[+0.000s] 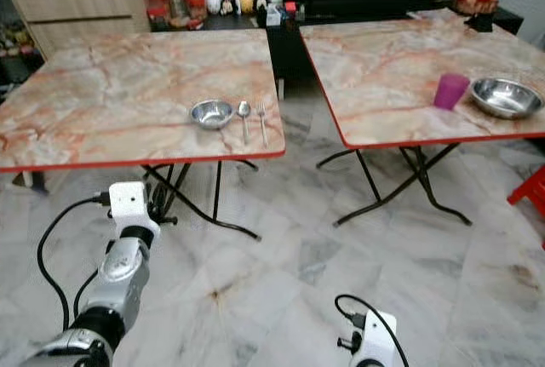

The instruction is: Setting the table

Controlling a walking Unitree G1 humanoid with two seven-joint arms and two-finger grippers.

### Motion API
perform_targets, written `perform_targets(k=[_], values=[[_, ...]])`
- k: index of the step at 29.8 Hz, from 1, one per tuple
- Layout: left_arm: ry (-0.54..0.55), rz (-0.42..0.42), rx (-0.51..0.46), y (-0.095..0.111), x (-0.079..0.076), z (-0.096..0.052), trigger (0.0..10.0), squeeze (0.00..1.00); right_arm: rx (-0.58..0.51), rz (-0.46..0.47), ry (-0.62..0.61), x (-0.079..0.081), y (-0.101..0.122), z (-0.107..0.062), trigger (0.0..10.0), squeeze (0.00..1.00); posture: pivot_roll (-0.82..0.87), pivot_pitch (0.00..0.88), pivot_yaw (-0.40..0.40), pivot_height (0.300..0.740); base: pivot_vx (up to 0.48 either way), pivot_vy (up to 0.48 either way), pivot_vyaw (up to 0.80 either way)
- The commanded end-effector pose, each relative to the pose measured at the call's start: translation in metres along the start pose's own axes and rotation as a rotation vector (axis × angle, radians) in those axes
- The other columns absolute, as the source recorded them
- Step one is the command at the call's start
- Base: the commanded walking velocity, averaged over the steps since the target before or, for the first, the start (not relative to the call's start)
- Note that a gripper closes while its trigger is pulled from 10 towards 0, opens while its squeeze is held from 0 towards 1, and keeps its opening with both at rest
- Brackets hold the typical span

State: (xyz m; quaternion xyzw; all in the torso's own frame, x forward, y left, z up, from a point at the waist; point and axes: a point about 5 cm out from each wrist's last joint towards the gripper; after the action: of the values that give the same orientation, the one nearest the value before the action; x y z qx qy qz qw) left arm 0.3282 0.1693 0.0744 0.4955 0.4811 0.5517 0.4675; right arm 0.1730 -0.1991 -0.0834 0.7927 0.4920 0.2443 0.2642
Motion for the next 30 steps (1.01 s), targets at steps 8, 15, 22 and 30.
perform_targets(k=[8, 15, 22, 30], values=[[0.010, -0.019, -0.034, 0.012, 0.002, 0.008, 10.0, 0.00, -0.015, -0.009, 0.006, 0.001, 0.004, 0.001, 10.0, 0.00, -0.05, 0.000, 0.032, 0.740, 0.480, 0.000, 0.00], [0.005, -0.023, -0.048, 0.016, 0.002, 0.011, 10.0, 0.00, -0.004, -0.040, 0.003, 0.002, 0.002, 0.001, 10.0, 0.00, -0.04, 0.000, 0.033, 0.740, 0.480, 0.000, 0.00], [0.012, -0.028, -0.049, 0.017, 0.003, 0.011, 10.0, 0.00, -0.001, -0.023, 0.001, 0.003, 0.000, 0.000, 10.0, 0.00, -0.04, 0.000, 0.029, 0.740, 0.480, 0.000, 0.11], [0.038, -0.038, -0.058, 0.020, 0.008, 0.013, 10.0, 0.00, -0.001, -0.020, 0.001, 0.003, 0.000, 0.000, 10.0, 0.00, -0.03, 0.000, 0.025, 0.740, 0.480, 0.000, 0.40]])
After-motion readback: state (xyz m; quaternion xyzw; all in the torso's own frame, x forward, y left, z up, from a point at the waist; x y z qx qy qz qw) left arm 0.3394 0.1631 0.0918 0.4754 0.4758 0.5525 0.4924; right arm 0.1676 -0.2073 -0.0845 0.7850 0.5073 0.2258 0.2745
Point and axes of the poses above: a point about 5 cm out from each wrist's last joint towards the gripper, its own z axis pointing out of the wrist towards the gripper, its own y axis along the axis of the wrist's last joint, x = y × z, and after that the axes turned 7 degrees about z, right-handed
